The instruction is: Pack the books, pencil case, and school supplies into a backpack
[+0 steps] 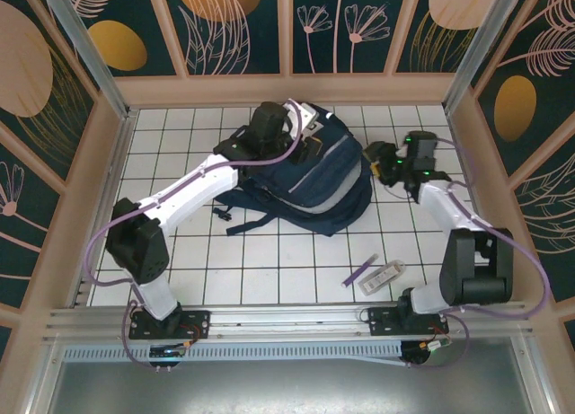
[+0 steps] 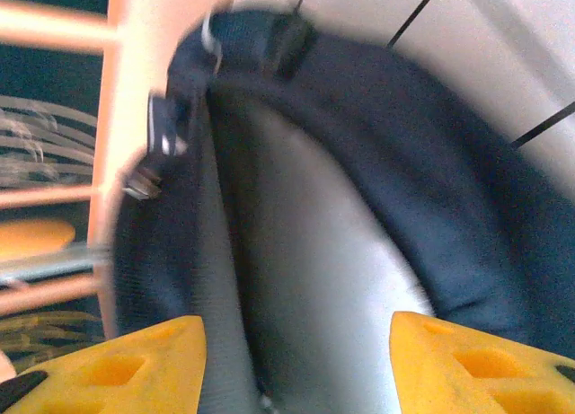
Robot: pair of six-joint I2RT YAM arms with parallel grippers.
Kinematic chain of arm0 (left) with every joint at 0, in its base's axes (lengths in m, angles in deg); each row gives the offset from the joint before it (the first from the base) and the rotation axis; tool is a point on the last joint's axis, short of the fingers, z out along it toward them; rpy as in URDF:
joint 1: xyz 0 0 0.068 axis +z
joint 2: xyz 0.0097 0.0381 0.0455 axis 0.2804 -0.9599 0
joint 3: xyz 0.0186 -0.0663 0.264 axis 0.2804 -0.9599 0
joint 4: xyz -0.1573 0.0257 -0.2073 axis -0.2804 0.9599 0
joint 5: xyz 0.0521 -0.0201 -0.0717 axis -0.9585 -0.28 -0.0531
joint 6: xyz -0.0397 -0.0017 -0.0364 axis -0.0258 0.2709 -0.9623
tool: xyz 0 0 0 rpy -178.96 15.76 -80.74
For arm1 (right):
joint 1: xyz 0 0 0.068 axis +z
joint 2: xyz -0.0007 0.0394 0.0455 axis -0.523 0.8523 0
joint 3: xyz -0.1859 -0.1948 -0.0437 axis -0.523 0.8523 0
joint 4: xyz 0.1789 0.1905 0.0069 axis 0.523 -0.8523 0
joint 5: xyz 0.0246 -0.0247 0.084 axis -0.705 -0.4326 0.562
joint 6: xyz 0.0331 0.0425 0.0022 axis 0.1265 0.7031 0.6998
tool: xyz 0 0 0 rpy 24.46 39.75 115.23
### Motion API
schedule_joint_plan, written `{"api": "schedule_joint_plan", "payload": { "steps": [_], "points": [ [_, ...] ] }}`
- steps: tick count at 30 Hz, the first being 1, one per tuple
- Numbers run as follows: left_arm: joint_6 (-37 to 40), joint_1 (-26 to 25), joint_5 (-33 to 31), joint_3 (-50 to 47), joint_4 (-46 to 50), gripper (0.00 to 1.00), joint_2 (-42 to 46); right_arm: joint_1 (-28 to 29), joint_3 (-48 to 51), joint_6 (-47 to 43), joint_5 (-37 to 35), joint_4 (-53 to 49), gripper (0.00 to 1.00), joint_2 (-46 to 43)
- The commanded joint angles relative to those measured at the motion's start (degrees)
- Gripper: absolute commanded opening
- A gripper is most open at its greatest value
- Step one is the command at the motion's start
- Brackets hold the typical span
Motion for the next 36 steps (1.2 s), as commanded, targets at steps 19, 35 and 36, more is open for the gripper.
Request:
{"api": "schedule_joint_plan", "payload": {
  "steps": [19, 35, 36],
  "points": [
    [-5.68, 12.36, -9.74, -10.61, -4.72, 0.64, -16.00, 11.63, -9.59, -27.07, 4.72, -5.50, 0.18, 17.99],
    [-10.69, 0.68, 16.11, -38.11, -5.44, 0.57, 6.88, 12.58, -34.19, -17.51, 20.95, 18.70, 0.24, 47.61],
    [-11.13, 0.29, 18.25, -37.79, -6.11, 0.57, 7.75, 13.01, -35.76, -16.44, 21.15, 19.75, 0.25, 48.96]
  ]
}}
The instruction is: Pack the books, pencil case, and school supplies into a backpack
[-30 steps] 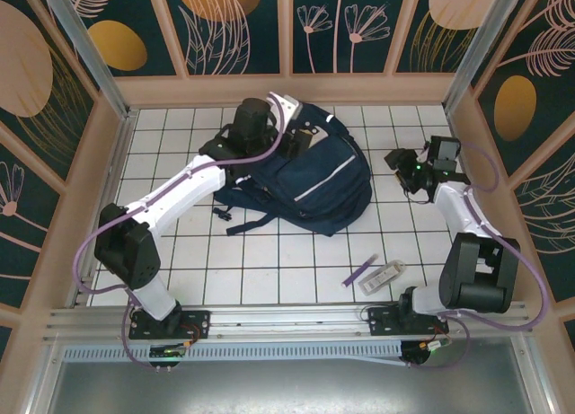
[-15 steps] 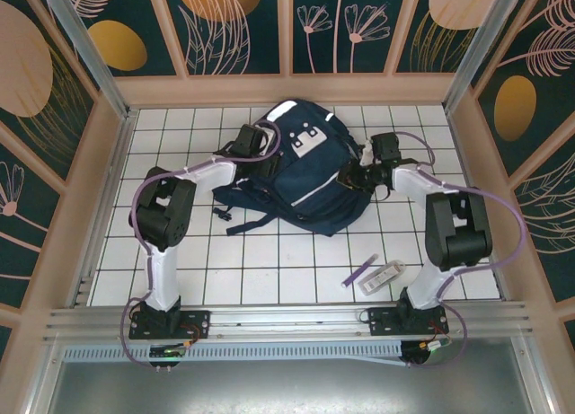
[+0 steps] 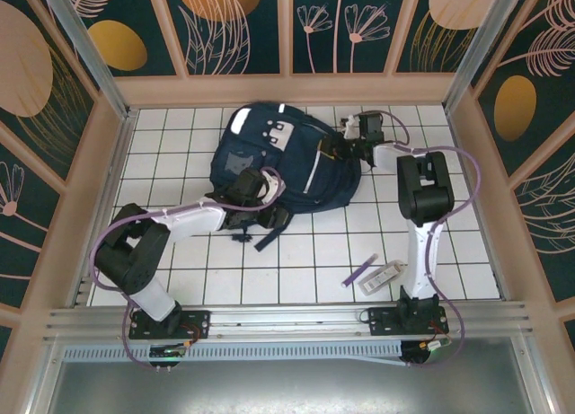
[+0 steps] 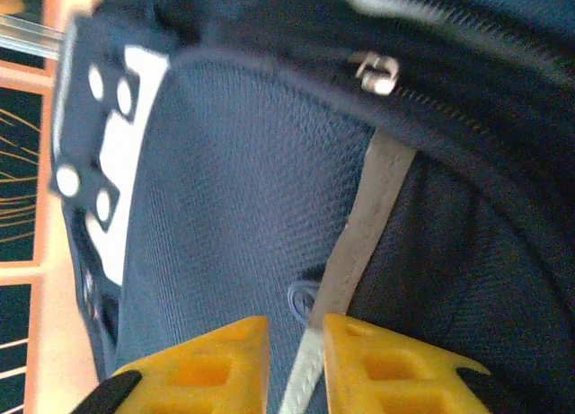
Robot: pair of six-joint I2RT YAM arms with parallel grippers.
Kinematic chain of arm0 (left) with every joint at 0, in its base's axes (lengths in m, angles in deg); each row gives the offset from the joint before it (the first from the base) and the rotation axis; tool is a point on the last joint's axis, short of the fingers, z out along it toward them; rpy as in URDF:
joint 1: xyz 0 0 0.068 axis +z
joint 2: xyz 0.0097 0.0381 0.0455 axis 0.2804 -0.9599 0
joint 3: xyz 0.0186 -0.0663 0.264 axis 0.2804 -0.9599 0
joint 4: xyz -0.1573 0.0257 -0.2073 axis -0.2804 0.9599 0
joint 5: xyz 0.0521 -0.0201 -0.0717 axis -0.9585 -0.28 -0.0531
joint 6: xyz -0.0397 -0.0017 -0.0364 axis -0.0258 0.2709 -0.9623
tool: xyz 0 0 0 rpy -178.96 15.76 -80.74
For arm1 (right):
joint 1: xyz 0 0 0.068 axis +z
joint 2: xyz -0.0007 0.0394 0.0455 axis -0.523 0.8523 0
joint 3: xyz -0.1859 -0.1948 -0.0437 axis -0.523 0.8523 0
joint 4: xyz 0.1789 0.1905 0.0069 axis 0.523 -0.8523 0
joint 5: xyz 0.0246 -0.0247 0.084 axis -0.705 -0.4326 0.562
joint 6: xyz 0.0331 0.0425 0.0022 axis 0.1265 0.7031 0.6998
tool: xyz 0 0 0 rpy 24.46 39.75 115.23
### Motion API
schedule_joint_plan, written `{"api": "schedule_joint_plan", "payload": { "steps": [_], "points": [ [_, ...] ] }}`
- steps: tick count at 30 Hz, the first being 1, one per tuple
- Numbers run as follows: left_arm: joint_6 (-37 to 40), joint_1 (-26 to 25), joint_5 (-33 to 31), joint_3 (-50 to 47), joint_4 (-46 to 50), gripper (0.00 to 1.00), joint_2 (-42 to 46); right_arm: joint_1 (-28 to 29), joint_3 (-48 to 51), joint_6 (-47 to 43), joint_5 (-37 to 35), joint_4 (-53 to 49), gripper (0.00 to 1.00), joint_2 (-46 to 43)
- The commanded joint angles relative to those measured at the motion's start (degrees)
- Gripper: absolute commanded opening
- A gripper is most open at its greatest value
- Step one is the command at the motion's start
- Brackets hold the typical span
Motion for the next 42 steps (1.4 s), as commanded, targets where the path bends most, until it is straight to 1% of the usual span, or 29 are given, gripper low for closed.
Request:
{"api": "schedule_joint_plan", "payload": {
  "steps": [1, 3, 4, 6, 8, 11, 14, 17, 19, 21, 23, 26, 27, 28, 30, 32, 33, 34, 36, 39, 42],
  "points": [
    [-2.93, -1.77, 12.75, 0.00, 1.15, 0.57, 3.46, 1.69, -4.81, 5.79, 2.92, 9.17, 0.26, 4.55],
    [-0.72, -1.81, 13.69, 2.33, 2.36, 0.58, 5.72, 2.10, -5.68, 7.09, 2.50, 9.56, 0.30, 4.63],
    [0.98, -1.82, 12.24, 3.78, 3.64, 0.59, 6.82, 2.17, -5.10, 7.49, 2.25, 9.96, 0.32, 3.82],
    [5.16, -1.82, 5.67, 7.30, 6.19, 0.61, 9.43, 1.98, -2.28, 7.56, 0.91, 10.05, 0.37, 0.36],
    [8.69, -1.45, -0.46, 8.58, 7.02, 0.63, 11.09, 1.71, 0.86, 5.99, -0.60, 7.90, 0.39, -4.01],
    [13.94, 0.98, -7.52, 9.04, 9.80, 0.64, 11.17, 1.44, 6.74, 1.35, -3.75, 3.11, 0.41, -12.55],
    [22.47, 2.85, -15.12, 6.72, 11.11, 0.64, 10.83, 1.51, 13.50, -2.63, -6.57, -1.51, 0.42, -20.32],
    [34.18, 4.68, -15.58, 2.05, 10.84, 0.65, 9.69, 1.61, 20.20, -5.51, -7.87, -4.74, 0.42, -27.13],
    [38.90, 5.18, -17.31, 0.33, 9.29, 0.65, 8.02, 1.55, 22.93, -7.42, -8.47, -7.30, 0.43, -30.18],
    [41.96, 5.32, -17.34, -0.37, 7.65, 0.66, 6.01, 1.62, 24.08, -9.77, -8.97, -10.34, 0.43, -32.15],
    [45.91, 5.32, -14.70, -0.02, 7.93, 0.67, 3.83, 1.61, 24.45, -12.13, -9.84, -13.12, 0.43, -33.40],
    [46.00, 5.33, -17.30, 0.45, 3.26, 0.67, 0.51, 1.59, 24.38, -13.69, -9.16, -14.98, 0.43, -34.11],
    [45.89, 5.32, -17.16, 2.08, 3.85, 0.64, -1.10, 1.60, 24.38, -13.92, -8.36, -15.17, 0.43, -34.21],
    [45.54, 5.32, -16.55, 3.93, 5.33, 0.59, -2.44, 1.64, 24.39, -14.29, -7.15, -15.25, 0.43, -34.17],
    [44.42, 5.35, -12.76, 8.24, 9.32, 0.33, -5.13, 2.02, 23.91, -15.38, -4.47, -16.01, 0.41, -33.55],
    [43.30, 5.35, -6.32, 10.24, 12.11, 0.10, -5.58, 3.07, 23.25, -17.48, -3.21, -17.80, 0.40, -33.34],
    [42.40, 5.32, -3.80, 10.09, 12.11, 0.04, -5.04, 3.80, 23.19, -18.32, -4.18, -18.43, 0.40, -33.84],
    [41.34, 5.31, -1.12, 9.36, 11.43, 0.00, -4.31, 4.50, 23.55, -19.16, -4.92, -18.55, 0.39, -34.75],
    [38.99, 5.26, 1.90, 7.43, 9.55, 0.00, -1.02, 5.75, 24.55, -19.64, -5.22, -18.43, 0.38, -36.31],
    [36.14, 5.24, 3.66, 4.00, 7.30, 0.00, 2.65, 7.88, 25.35, -19.50, -5.23, -19.47, 0.37, -36.81],
    [34.37, 5.29, 5.02, 1.81, 5.47, 0.00, 5.50, 12.29, 24.60, -20.36, -9.36, -22.12, 0.38, -35.32]
  ]
}}
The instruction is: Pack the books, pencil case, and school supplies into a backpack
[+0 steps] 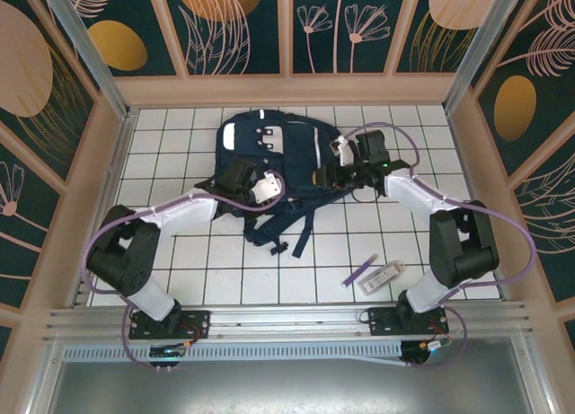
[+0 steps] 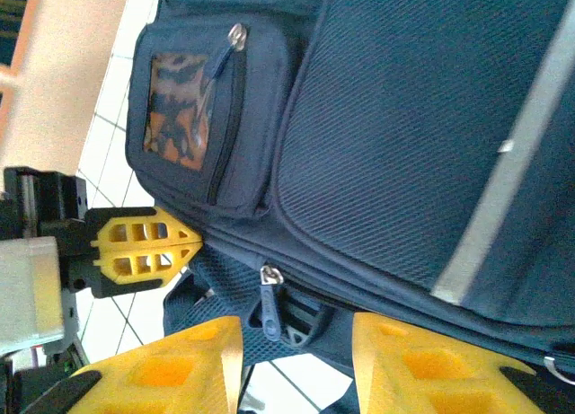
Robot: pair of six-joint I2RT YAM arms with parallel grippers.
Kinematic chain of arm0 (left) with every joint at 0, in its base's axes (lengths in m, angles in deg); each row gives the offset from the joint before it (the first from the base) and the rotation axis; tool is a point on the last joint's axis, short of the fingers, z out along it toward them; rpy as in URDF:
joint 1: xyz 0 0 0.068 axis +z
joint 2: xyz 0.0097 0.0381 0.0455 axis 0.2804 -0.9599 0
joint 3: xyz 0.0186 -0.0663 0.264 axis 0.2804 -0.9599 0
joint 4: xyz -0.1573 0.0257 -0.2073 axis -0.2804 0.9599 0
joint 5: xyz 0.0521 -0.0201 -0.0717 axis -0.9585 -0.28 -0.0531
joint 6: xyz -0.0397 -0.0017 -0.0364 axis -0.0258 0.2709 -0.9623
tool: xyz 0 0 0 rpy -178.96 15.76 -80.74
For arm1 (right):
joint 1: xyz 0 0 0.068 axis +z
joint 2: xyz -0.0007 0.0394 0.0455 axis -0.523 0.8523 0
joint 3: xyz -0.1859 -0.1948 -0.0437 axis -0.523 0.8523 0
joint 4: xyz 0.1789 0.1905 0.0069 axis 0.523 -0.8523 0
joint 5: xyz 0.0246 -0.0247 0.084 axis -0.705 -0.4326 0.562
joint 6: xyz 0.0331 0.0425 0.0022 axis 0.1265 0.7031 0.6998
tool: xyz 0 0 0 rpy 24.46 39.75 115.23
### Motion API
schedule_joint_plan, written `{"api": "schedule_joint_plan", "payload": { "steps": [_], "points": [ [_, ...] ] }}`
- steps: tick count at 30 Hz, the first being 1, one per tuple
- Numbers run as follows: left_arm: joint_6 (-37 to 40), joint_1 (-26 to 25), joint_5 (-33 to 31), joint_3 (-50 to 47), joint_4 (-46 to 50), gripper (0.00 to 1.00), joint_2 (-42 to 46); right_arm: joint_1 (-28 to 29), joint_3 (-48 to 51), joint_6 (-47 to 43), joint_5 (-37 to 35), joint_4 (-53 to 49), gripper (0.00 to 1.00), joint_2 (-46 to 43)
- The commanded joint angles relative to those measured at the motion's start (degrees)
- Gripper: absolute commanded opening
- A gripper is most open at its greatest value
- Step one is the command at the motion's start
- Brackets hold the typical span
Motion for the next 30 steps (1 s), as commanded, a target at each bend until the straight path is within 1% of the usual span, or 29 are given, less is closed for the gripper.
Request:
{"api": "schedule_joint_plan", "payload": {
  "steps": [1, 4, 10, 13, 16, 18, 21, 23, 25, 28, 30],
  "points": [
    [-3.93, -0.18, 6.55, -1.78, -2.51, 0.00, 3.95, 4.99, 0.30, -2.17, -4.96, -3.59, 0.40, 0.30],
    [-6.15, -0.14, 7.59, -1.95, -3.94, 0.00, 4.55, 8.65, 0.07, -2.16, -9.22, -3.62, 0.42, 1.91],
    [-8.91, -0.18, 10.16, -2.82, -6.98, 0.00, 3.68, 14.37, -3.84, -2.88, -15.53, -5.10, 0.43, 6.35],
    [-9.56, -0.20, 11.16, -2.98, -7.58, 0.00, 3.32, 15.64, -3.82, -1.89, -19.74, -3.24, 0.43, 7.91],
    [-9.75, -0.13, 11.71, -3.31, -8.26, 0.00, 3.41, 15.99, -3.48, -0.51, -21.87, -0.52, 0.43, 9.12],
    [-9.92, -0.14, 12.32, -3.46, -8.38, 0.00, 3.37, 16.41, -4.81, 0.18, -23.26, -0.62, 0.42, 10.52],
    [-9.92, -0.13, 12.80, -3.86, -8.38, 0.00, 3.41, 17.69, -6.32, 0.92, -27.16, -1.70, 0.38, 11.98],
    [-9.66, -0.18, 12.48, -4.55, -8.62, 0.00, 3.54, 18.07, -6.66, 2.08, -30.49, -2.45, 0.31, 12.35],
    [-9.56, -0.12, 11.69, -5.48, -8.94, 0.00, 3.63, 18.04, -6.70, 2.98, -32.73, -3.39, 0.26, 12.57],
    [-9.92, -0.05, 9.01, -6.27, -8.85, 0.00, 3.17, 17.92, -6.70, 3.88, -35.48, -4.88, 0.23, 12.67],
    [-10.74, 0.10, 5.89, -6.59, -9.12, 0.00, 2.56, 17.71, -6.61, 4.16, -35.55, -5.31, 0.16, 12.49]
  ]
}}
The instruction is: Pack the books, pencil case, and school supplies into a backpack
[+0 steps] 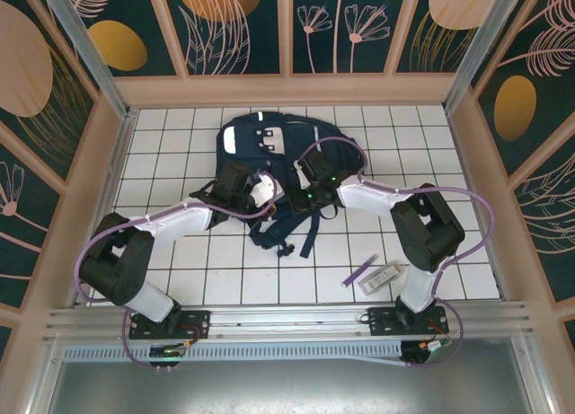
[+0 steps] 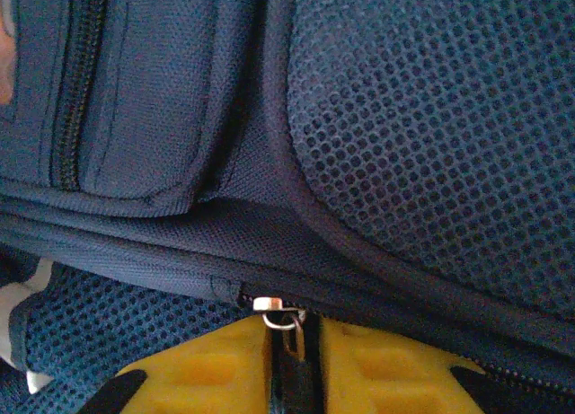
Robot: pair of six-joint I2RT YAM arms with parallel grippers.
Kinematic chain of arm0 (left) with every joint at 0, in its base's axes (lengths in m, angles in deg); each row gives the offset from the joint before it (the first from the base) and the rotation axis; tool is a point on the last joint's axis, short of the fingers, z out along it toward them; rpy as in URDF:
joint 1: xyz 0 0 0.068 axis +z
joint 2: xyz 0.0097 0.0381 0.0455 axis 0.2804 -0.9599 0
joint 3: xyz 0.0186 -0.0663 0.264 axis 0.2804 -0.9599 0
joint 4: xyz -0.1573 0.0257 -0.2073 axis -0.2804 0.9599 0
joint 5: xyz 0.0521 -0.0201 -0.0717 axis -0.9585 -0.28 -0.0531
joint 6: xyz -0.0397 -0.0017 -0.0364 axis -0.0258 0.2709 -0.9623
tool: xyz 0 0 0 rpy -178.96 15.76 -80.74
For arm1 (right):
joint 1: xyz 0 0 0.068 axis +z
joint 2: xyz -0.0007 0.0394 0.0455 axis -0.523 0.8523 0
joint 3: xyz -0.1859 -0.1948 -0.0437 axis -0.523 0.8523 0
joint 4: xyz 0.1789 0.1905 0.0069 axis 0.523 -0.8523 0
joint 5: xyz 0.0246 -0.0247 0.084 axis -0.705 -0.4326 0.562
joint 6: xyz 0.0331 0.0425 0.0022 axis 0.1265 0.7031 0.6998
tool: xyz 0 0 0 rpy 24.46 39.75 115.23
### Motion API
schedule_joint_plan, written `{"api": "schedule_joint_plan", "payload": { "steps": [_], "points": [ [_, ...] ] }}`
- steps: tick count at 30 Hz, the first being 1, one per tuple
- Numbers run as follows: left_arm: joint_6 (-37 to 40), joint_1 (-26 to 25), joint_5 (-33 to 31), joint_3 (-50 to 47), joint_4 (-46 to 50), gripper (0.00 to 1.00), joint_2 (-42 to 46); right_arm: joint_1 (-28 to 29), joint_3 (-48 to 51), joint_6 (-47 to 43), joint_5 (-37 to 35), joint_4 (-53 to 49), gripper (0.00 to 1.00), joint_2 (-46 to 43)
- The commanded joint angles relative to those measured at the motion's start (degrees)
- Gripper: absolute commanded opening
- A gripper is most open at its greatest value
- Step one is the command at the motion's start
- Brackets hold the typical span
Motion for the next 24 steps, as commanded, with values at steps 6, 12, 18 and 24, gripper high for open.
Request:
{"api": "schedule_joint_plan", "payload": {
  "steps": [6, 12, 18, 24],
  "points": [
    [-3.60, 1.31, -11.94, -0.36, -2.98, 0.31, -1.38, -1.20, -1.26, -0.69, 1.41, -1.73, 0.00, -2.16],
    [-8.98, 5.49, -21.43, 1.43, -1.67, 0.21, -5.90, -5.06, 0.62, -2.38, 2.44, -4.48, 0.00, -6.51],
    [-16.49, 12.49, -24.19, -1.35, -4.17, 0.16, -5.92, -13.10, 4.91, -0.60, -1.43, -6.24, 0.00, -9.28],
    [-19.63, 18.02, -28.46, -1.09, -3.87, 0.16, -3.48, -16.24, 5.84, -2.44, -5.26, -7.17, 0.00, -11.29]
  ]
}}
